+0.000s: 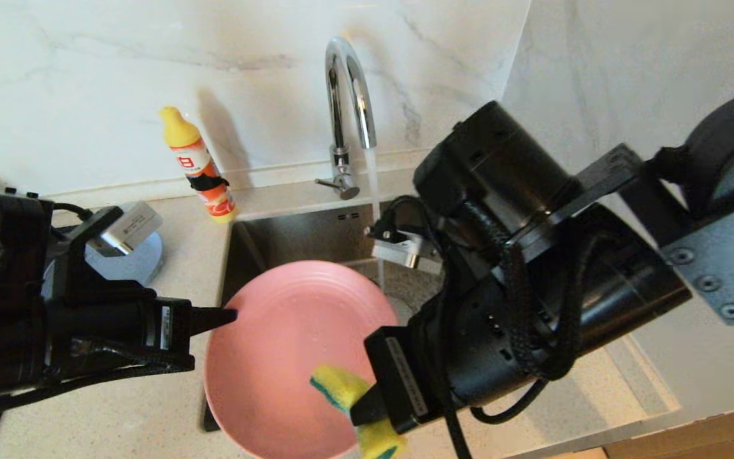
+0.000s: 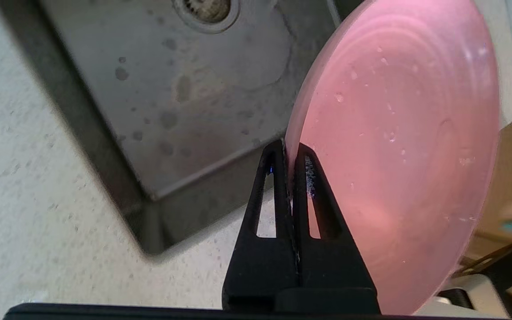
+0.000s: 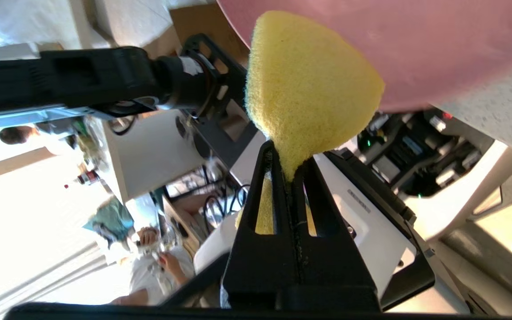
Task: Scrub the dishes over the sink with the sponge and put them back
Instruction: Wipe the plate
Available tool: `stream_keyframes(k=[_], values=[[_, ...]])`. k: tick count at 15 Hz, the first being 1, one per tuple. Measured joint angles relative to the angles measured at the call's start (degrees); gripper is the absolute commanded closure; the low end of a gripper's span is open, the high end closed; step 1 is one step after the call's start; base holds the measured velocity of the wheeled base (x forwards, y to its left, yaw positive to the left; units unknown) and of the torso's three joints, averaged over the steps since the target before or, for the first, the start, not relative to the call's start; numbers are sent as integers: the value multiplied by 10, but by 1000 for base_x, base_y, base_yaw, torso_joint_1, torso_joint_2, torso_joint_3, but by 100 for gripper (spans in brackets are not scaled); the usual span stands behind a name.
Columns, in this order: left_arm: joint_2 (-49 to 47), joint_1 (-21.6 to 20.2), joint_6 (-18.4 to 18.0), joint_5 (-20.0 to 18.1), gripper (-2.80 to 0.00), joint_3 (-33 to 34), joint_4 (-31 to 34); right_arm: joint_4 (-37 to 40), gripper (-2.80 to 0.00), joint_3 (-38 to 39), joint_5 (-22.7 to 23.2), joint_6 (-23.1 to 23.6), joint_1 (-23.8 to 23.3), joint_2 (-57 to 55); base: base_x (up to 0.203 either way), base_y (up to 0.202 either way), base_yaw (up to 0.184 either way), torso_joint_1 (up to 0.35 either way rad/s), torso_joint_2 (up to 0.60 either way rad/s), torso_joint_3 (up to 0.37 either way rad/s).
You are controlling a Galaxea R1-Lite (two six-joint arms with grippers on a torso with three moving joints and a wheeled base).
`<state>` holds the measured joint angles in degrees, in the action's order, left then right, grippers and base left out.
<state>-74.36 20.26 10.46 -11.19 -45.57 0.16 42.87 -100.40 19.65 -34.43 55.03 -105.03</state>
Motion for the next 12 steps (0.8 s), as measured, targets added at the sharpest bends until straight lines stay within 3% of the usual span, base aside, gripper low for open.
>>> stream_keyframes(k=[5, 12], values=[[2, 15, -26, -1, 0, 58, -82, 26, 0, -73, 0, 1, 15, -81, 0, 0, 0, 0, 0, 0], [3, 35, -36, 1, 0, 69, -83, 24, 0, -101, 0, -4, 45, -136, 0, 0, 0, 0, 0, 0]])
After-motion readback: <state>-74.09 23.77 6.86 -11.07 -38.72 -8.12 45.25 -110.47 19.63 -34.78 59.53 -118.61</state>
